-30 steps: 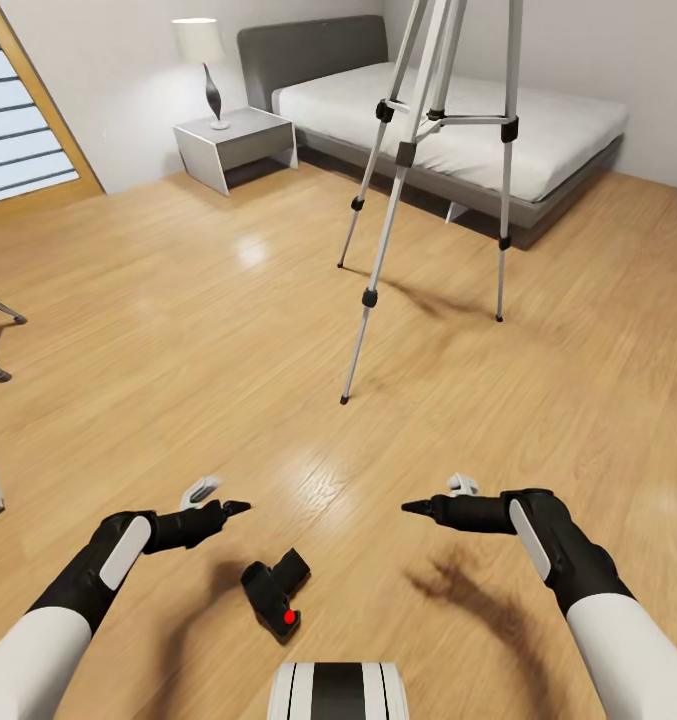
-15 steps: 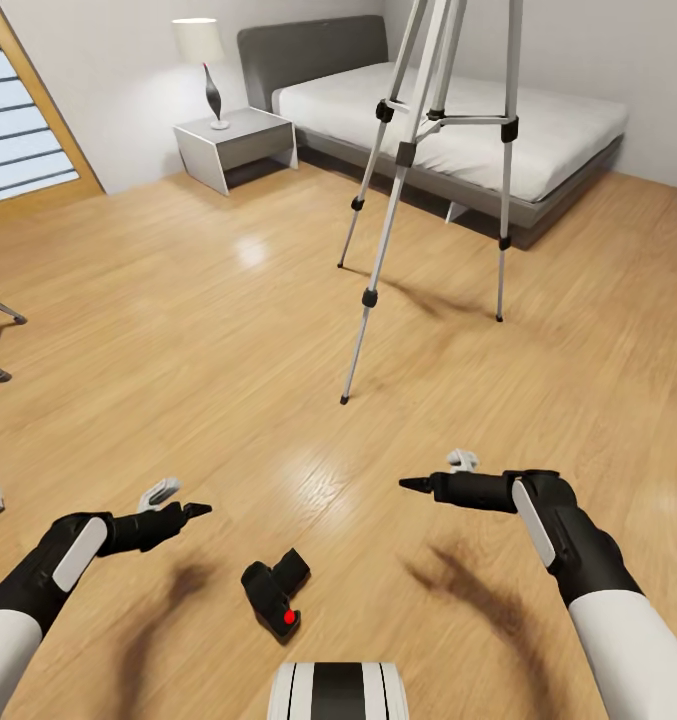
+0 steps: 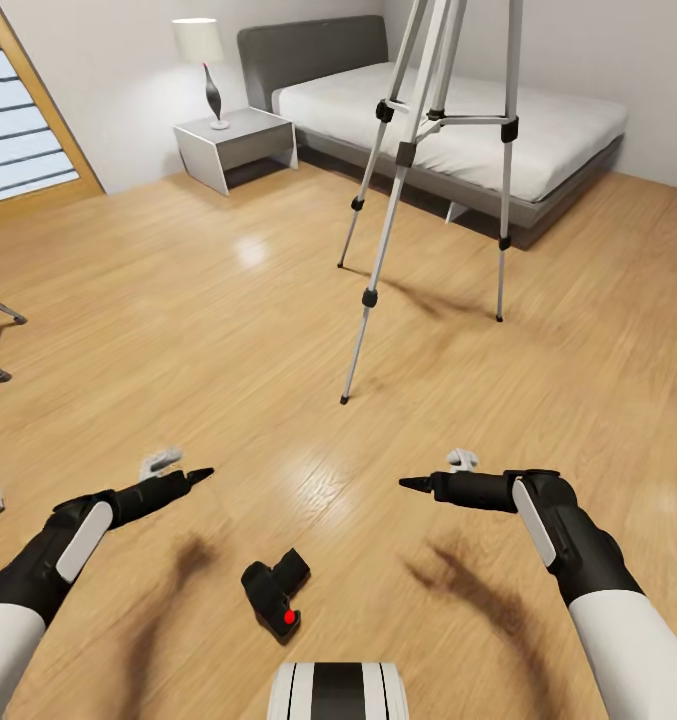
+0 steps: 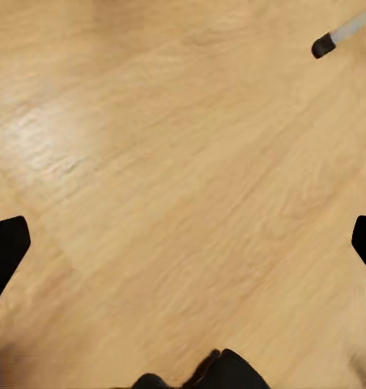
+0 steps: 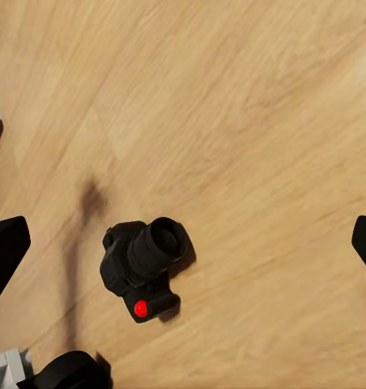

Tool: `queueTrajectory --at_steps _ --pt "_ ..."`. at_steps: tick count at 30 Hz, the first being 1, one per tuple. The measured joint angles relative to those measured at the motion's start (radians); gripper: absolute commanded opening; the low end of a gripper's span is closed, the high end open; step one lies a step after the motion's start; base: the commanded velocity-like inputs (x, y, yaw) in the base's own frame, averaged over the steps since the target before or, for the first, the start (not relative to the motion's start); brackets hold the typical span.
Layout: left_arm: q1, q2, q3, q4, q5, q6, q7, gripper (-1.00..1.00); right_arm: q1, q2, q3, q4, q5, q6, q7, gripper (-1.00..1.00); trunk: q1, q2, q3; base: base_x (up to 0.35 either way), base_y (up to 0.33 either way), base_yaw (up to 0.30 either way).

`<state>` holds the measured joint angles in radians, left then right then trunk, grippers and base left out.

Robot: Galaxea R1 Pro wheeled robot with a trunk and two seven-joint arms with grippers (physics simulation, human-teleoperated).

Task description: Attach the digital camera to the camera tripod in the bedroom.

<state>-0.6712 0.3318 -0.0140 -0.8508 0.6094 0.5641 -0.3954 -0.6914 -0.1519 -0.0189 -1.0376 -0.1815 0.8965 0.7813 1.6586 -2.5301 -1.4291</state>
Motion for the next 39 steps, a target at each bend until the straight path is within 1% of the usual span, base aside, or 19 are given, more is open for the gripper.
queueTrajectory --at_steps 3,6,7,8,9,11,13,17,20,21,24,25,28,31,32,34,35,37,39 --pt "0.001 0.016 -0.022 -0.032 -0.032 -0.021 -0.044 1.0 0.0 0.0 0.0 0.001 0.0 0.0 0.0 1.0 0.0 0.0 0.0 0.0 0.0 0.0" --pt "0.0 0.038 -0.049 -0.043 -0.094 -0.048 -0.104 1.0 0.0 0.0 0.0 0.002 0.0 0.0 0.0 1.0 0.0 0.0 0.0 0.0 0.0 0.0" --pt "0.0 0.054 -0.062 -0.043 -0.144 -0.086 -0.146 1.0 0.0 0.0 0.0 0.002 0.001 0.0 0.0 1.0 0.0 0.0 0.0 0.0 0.0 0.0" --pt "0.0 0.061 -0.067 -0.041 -0.169 -0.11 -0.168 1.0 0.0 0.0 0.0 0.002 0.001 0.0 0.0 1.0 0.0 0.0 0.0 0.0 0.0 0.0" --pt "0.0 0.073 -0.072 -0.033 -0.209 -0.162 -0.203 1.0 0.0 0.0 0.0 0.002 0.001 0.0 0.0 1.0 0.0 0.0 0.0 0.0 0.0 0.0" --pt "0.0 0.085 -0.078 -0.001 -0.258 -0.272 -0.241 1.0 0.0 0.001 0.001 0.002 0.001 -0.001 0.0 1.0 0.0 0.0 0.0 0.0 0.0 0.0" --pt "0.0 0.087 -0.08 0.026 -0.277 -0.348 -0.256 1.0 0.0 0.001 0.002 0.002 0.001 -0.001 0.0 1.0 0.0 0.0 0.0 0.0 0.0 0.0" --pt "0.0 0.086 -0.087 0.094 -0.295 -0.45 -0.267 1.0 0.0 0.001 0.003 0.002 0.001 -0.001 0.0 1.0 0.0 0.0 0.0 0.0 0.0 0.0" --pt "0.0 0.089 -0.111 0.109 -0.318 -0.469 -0.287 1.0 0.0 0.001 0.003 0.002 0.002 -0.001 0.0 1.0 0.0 0.0 0.0 0.0 0.0 0.0" --pt "0.0 0.1 -0.151 0.107 -0.381 -0.474 -0.355 1.0 0.0 0.001 0.003 0.002 0.003 -0.001 0.0 1.0 0.0 0.0 0.0 0.0 0.0 0.0" --pt "0.0 0.117 -0.21 0.089 -0.514 -0.478 -0.482 1.0 0.0 0.001 0.003 0.002 0.006 -0.001 0.0 1.0 0.0 0.0 0.0 0.0 0.0 0.0" --pt "0.0 0.124 -0.235 0.063 -0.601 -0.481 -0.544 1.0 0.0 0.0 0.003 0.002 0.006 -0.001 0.0 1.0 0.0 0.0 0.0 0.0 0.0 0.0" --pt "0.0 0.13 -0.255 0.008 -0.753 -0.489 -0.611 1.0 0.0 0.0 0.003 0.002 0.007 -0.001 0.0 1.0 0.0 0.0 0.0 0.0 0.0 0.0" --pt "0.0 0.13 -0.266 -0.047 -0.896 -0.496 -0.648 1.0 0.001 0.0 0.003 0.002 0.008 -0.001 0.0 1.0 0.0 0.0 0.0 0.0 0.0 0.0" --pt "0.0 0.128 -0.271 -0.08 -0.98 -0.499 -0.665 1.0 0.0 0.0 0.003 0.002 0.008 -0.001 0.0 1.0 0.0 0.0 0.0 0.0 0.0 0.0" --pt "0.0 0.123 -0.275 -0.112 -1.055 -0.501 -0.684 1.0 0.0 0.0 0.003 0.002 0.008 -0.001 0.0 1.0 0.0 0.0 0.0 0.0 0.0 0.0" --pt "0.0 0.115 -0.277 -0.141 -1.113 -0.503 -0.708 1.0 0.0 0.0 0.003 0.002 0.008 -0.001 0.0 1.0 0.0 0.0 0.0 0.0 0.0 0.0" --pt "0.0 0.108 -0.279 -0.17 -1.16 -0.508 -0.739 1.0 0.0 0.0 0.003 0.002 0.008 -0.001 0.0 1.0 0.0 0.0 0.0 0.0 0.0 0.0" --pt "0.0 0.102 -0.281 -0.195 -1.193 -0.52 -0.774 1.0 0.0 0.0 0.003 0.002 0.008 -0.001 0.0 1.0 0.0 0.0 0.0 0.0 0.0 0.0"
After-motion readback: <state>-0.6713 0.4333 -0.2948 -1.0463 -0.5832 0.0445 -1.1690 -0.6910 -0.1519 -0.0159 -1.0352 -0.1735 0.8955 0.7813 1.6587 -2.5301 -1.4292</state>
